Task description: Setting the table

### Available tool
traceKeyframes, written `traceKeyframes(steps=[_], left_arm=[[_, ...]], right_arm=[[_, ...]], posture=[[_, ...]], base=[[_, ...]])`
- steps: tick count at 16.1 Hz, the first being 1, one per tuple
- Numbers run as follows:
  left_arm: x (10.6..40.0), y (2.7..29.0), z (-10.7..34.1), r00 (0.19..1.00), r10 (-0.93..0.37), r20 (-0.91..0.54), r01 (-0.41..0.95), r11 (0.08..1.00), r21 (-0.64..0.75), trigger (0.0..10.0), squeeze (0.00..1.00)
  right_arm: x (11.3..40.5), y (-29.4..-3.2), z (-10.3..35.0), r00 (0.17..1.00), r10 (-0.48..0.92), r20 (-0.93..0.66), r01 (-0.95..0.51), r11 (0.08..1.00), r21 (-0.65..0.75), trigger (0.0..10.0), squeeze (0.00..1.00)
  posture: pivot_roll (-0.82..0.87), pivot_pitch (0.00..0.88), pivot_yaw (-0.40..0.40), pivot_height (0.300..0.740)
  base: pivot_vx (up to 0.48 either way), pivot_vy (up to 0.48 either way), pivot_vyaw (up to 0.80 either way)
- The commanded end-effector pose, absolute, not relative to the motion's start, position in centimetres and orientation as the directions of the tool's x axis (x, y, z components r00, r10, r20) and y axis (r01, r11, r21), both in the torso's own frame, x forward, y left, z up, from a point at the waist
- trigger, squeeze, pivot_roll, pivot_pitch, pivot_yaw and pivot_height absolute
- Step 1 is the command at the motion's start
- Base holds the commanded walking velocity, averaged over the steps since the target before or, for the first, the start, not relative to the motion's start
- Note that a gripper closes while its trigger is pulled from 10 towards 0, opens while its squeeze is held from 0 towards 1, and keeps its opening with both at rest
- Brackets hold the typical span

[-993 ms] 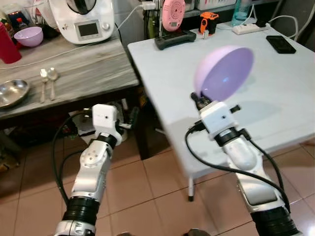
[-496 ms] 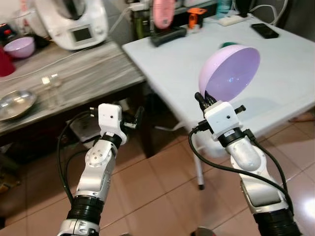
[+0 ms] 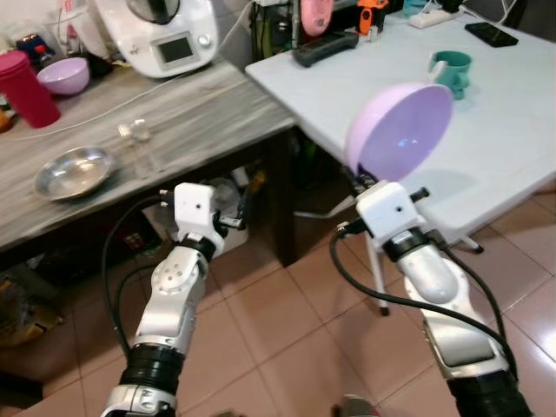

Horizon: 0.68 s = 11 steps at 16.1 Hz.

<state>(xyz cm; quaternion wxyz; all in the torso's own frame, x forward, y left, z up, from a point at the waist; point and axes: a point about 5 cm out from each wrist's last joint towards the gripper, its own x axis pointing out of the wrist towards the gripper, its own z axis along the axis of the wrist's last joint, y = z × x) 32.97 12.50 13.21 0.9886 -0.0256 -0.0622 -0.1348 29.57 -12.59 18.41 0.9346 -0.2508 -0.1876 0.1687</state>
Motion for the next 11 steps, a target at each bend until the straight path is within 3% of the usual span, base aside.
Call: traceKeyframes(steps=[1,5,7,11], left_arm=[[32.76,14.06,12.73,0.969,-0.220,0.112,0.223,0.975,-0.019,10.0,0.00],[32.75,13.87,12.63,0.969,-0.219,0.111,0.223,0.975,-0.017,10.0,0.00],[32.77,13.79,12.68,0.969,-0.219,0.113,0.223,0.975,-0.019,10.0,0.00],[32.67,13.67,12.80,0.966,-0.223,0.127,0.227,0.974,-0.017,10.0,0.00]], right_arm=[[29.22,-11.16,19.02,0.838,0.458,0.296,-0.251,0.806,-0.536,10.0,0.00],[29.26,-11.19,18.95,0.839,0.457,0.295,-0.252,0.807,-0.534,10.0,0.00],[29.25,-11.26,18.97,0.840,0.455,0.296,-0.251,0.809,-0.532,10.0,0.00],[29.22,-11.36,18.95,0.841,0.454,0.295,-0.252,0.811,-0.528,10.0,0.00]], posture=[[-0.24,0.105,0.099,0.740],[-0.24,0.103,0.102,0.740],[-0.24,0.103,0.103,0.740],[-0.24,0.103,0.102,0.740]], base=[[0.000,0.480,0.79],[0.000,0.480,0.73],[0.000,0.409,0.26],[0.000,0.000,0.00]])
